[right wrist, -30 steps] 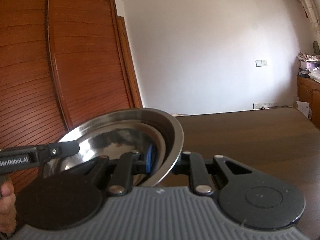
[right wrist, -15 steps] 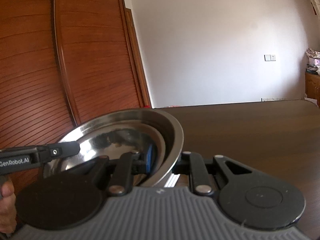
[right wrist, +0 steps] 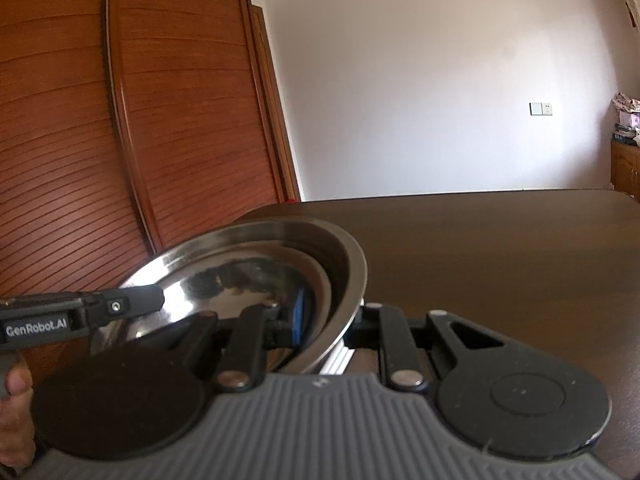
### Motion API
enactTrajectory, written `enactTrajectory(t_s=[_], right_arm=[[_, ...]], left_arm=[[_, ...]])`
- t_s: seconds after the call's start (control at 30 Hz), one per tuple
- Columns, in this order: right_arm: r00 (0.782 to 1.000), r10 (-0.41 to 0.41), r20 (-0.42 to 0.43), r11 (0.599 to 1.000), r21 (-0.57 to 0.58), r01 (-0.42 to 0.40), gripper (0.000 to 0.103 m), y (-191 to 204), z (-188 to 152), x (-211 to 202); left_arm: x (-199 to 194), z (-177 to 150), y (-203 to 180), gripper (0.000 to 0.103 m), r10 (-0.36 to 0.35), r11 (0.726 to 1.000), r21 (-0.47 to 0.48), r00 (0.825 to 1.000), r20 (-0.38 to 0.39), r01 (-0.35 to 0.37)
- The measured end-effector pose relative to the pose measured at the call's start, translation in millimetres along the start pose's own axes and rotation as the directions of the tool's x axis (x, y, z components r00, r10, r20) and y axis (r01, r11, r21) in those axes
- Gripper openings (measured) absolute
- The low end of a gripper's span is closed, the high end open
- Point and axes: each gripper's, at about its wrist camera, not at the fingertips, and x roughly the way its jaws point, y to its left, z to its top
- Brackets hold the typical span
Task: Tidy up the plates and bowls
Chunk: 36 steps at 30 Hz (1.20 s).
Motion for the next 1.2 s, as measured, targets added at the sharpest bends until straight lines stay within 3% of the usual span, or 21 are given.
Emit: enactTrajectory(t_s=[0.5,0.6,0.67,0.7,0.77,0.9,1.13,1.2], right_arm=[[1.0,0.012,0.012,1.0,-0.028,-0.012,0.029,6,-6,1],[1.0,0.012,0.007,0.999,-0.043,-0.011,0.039,9,-7,-1],[1.0,-0.01,0.024,0.997,-0.076,0.012,0.06,14,-6,-3],[0.999,-0.023,0.036,0.995,-0.093,0.027,0.064,17,-5,-4],[0.999,-0.019,0.042,0.995,-0.101,0.023,0.065,18,-1,-6],[0.998,-0.031,0.055,0.993,-0.114,0.037,0.066,19,4,-12],[0.987,-0.105,0.12,0.988,-0.099,0.117,0.079,4,12,-47],[0.983,-0.121,0.138,0.987,-0.093,0.134,0.079,0,15,-59]], left_arm=[[1,-1,-3,0.059,0.035,0.999,0.037,0.999,0.011,-0.035],[1,0,-3,0.06,0.042,0.998,0.05,0.999,0.017,-0.042],[1,2,-1,0.06,0.045,0.998,0.051,0.999,0.02,-0.046],[1,3,0,0.061,0.047,0.998,0.051,0.999,0.021,-0.048],[0,5,1,0.064,0.056,0.997,0.055,0.998,0.027,-0.058],[-7,11,2,0.081,0.072,0.995,0.061,0.995,0.062,-0.076],[-28,26,-15,0.103,0.093,0.987,0.118,0.984,0.151,-0.111],[-33,30,-21,0.103,0.087,0.986,0.123,0.982,0.168,-0.109]])
